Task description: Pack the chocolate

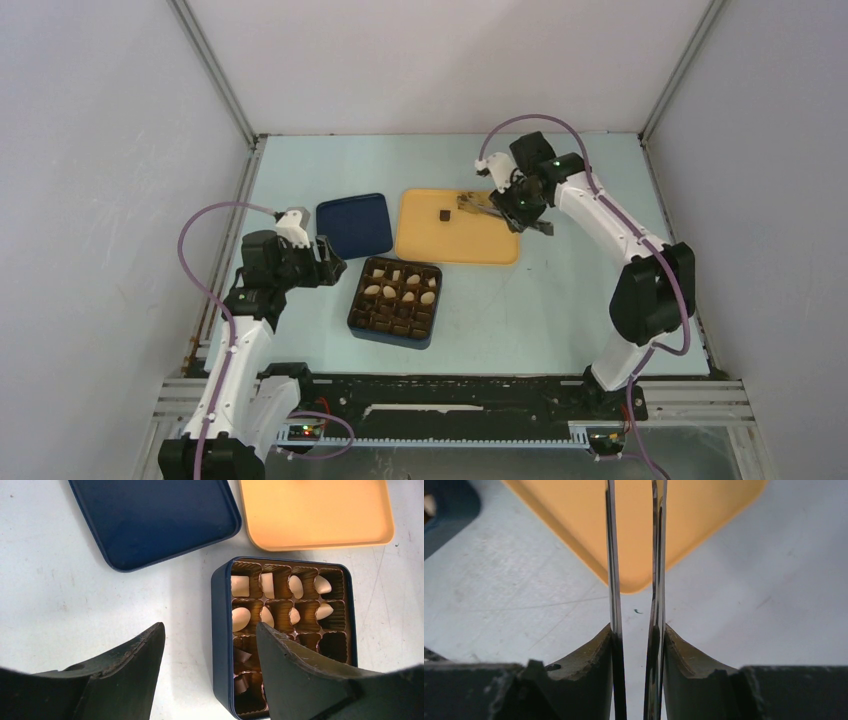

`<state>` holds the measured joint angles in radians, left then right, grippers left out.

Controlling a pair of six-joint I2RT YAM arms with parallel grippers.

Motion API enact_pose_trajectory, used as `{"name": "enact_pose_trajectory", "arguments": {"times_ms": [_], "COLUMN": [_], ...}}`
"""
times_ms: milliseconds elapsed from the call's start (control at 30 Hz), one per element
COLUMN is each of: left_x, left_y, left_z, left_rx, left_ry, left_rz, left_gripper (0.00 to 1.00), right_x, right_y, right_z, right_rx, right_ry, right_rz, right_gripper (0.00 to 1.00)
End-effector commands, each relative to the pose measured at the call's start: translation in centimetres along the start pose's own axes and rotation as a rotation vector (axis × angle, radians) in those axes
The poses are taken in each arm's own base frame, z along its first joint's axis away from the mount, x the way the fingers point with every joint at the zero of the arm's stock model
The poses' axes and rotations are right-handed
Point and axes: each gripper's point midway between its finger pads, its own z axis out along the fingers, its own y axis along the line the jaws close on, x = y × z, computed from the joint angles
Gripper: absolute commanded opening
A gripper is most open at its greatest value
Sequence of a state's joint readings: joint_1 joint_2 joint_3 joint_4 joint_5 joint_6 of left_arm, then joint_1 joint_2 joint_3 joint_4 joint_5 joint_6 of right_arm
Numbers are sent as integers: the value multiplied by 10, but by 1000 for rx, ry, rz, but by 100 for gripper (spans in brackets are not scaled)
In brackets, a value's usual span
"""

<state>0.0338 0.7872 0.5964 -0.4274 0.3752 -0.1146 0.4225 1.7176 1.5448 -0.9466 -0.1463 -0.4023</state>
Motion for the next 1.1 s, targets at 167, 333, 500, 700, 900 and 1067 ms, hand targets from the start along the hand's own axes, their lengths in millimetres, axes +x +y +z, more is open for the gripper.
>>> {"name": "enact_pose_trajectory", "arguments": {"times_ms": [167, 333, 500, 700, 900, 1067], "left_x": [-4, -5, -5, -5, -4, -4], "left_y": [-1, -1, -1, -1, -1, -1], "left_z": [1, 0, -1, -1, -1, -1], "left_rx": [17, 15, 14, 14, 13, 12], "left_ry": [-27, -31, -33, -33, -32, -32], "left_rz": [5, 6, 9, 10, 8, 9], "left_gripper": [71, 71, 71, 71, 71, 71], "right_x": [13, 16, 20, 21, 18, 15], "right_y": [-40, -46, -49, -56, -61, -66], "right_z": [14, 23, 34, 44, 53, 61], "right_rx": [111, 112, 110, 126, 125, 130], "right_ry": [23, 48, 81, 100, 103, 111], "right_rz": [119, 134, 138, 138, 138, 142], "right_gripper": [43, 43, 44, 44, 45, 45]}}
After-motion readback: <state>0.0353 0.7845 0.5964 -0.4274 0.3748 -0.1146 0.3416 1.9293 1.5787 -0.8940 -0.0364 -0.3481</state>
